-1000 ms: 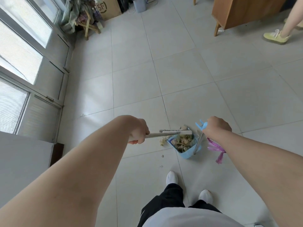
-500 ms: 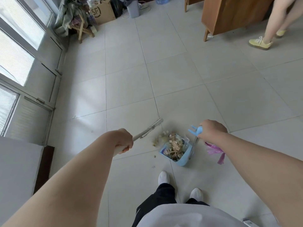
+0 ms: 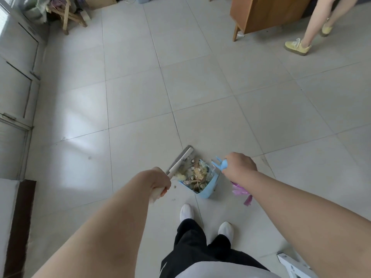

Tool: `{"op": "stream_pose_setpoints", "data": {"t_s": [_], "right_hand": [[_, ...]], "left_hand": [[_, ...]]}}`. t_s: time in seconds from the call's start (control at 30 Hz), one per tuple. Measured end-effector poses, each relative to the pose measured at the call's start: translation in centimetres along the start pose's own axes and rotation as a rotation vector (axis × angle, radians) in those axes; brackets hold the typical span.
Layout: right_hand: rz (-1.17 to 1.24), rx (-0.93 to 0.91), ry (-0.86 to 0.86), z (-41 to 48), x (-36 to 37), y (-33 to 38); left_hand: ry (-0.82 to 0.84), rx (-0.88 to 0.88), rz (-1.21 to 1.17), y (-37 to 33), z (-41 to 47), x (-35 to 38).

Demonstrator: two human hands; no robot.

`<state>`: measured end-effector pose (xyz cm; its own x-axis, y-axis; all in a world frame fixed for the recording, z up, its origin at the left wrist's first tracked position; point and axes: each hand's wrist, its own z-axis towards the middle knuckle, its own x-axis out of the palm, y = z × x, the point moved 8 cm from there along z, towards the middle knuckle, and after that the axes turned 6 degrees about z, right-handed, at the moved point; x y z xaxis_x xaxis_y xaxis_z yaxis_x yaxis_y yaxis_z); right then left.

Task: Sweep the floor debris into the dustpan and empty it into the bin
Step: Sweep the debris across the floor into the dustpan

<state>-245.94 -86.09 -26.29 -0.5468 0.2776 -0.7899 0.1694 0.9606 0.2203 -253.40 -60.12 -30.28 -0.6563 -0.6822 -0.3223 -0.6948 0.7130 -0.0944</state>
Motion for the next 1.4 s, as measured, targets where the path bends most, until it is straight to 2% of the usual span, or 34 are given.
{"op": "stream_pose_setpoints", "data": {"t_s": [0.13,0.37,0.83,0.9,1.2,1.4], "right_hand": [[0.003,-0.012,-0.017,0.1,-0.3,1.5],[0.005,-0.028,-0.015,-0.2,-0.9,1.0],[0.008,-0.069,0.036,-2.5,-0.8,-3.7],[0.002,-0.080,0.034,-2.7,-0.7,-4.0],[0.008,-0.035,0.032,-3.7,0.4,-5.2],[-0.010,-0.013,0.021,-4.1,1.9,-4.6]], "left_hand": [[0.132,0.014,-0.071,-2.0,-2.9,1.5],[0.149,-0.027,-0.383,-1.4,-6.9,-0.3],[0.080,-0.028,-0.555,-1.1,-10.5,-3.4],[0.058,-0.017,-0.495,-1.2,-10.3,-3.9],[-0.142,0.062,0.043,-5.1,-6.0,-3.6],[-0.191,0.056,0.296,-2.8,-3.3,-1.9]]}}
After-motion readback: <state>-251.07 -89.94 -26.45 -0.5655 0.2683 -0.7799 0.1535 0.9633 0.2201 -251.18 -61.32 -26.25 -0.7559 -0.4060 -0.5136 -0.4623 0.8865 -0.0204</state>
